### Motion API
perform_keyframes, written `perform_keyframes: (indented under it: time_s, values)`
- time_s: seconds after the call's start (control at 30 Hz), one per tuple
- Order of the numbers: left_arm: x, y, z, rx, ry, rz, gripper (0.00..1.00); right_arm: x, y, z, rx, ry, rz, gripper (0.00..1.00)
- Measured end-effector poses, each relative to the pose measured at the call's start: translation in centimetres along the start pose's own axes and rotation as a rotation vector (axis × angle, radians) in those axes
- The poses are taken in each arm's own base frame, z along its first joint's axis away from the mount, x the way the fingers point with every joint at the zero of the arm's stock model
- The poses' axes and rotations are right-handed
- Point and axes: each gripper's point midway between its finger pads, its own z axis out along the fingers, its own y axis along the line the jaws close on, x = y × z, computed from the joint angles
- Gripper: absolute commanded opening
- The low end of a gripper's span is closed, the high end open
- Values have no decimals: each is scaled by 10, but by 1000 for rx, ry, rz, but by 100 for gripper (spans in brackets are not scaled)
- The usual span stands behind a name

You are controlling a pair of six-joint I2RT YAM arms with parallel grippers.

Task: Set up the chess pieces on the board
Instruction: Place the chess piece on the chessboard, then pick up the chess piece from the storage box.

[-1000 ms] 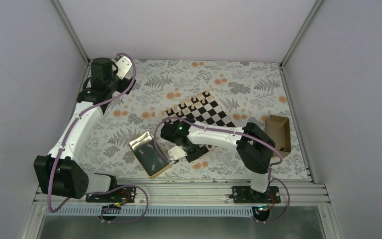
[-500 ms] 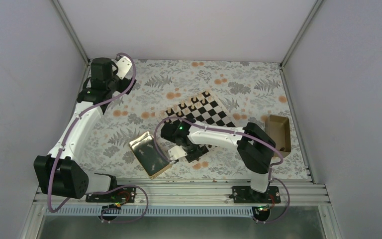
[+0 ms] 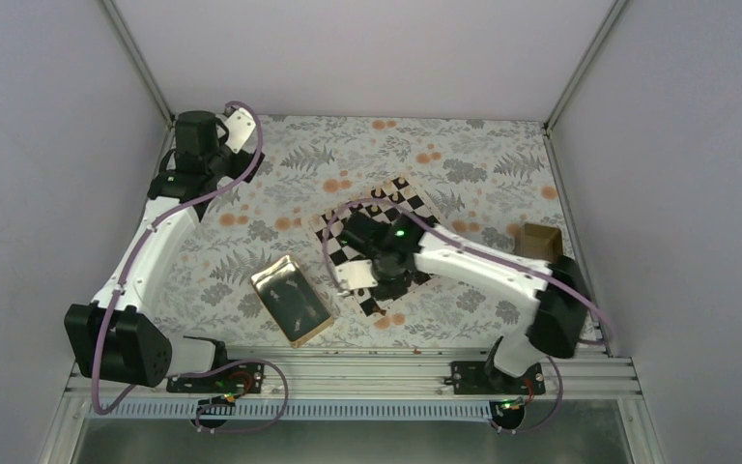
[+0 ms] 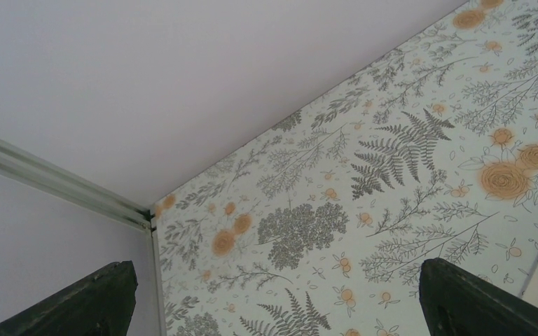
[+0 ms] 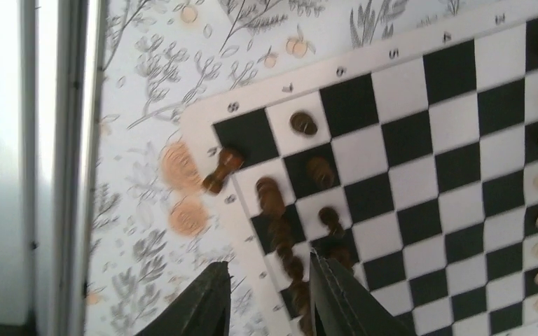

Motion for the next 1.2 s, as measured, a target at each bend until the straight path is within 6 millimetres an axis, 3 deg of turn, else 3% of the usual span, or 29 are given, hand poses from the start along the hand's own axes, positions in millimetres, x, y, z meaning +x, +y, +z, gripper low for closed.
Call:
perform_keyframes:
  time_s: [0.1,0.17,0.3,0.4,0.7,0.93,1.2]
  values:
    - [-1,0,-3,0,-6,-2,100,21,24,-18,-24,-94,75,34]
    - [-2,1,-5,-3,-11,-2,100,27,34,-17,-47,-116,92,33]
    - [-3,1,-7,-6,-19,-7,100,49,67,12,-134,-153,152,37]
    - [-3,1,-6,-6,-22,-19,100,57,80,31,-156,-172,187,37]
    - [15,-7,-1,-3,9,-30,100,38,64,40,-17,-352,227,33]
    - [16,-5,0,-15,4,-40,100,33,59,64,-29,-348,249,29]
    - [13,-4,0,-21,-7,-48,100,31,52,70,-10,-355,263,28]
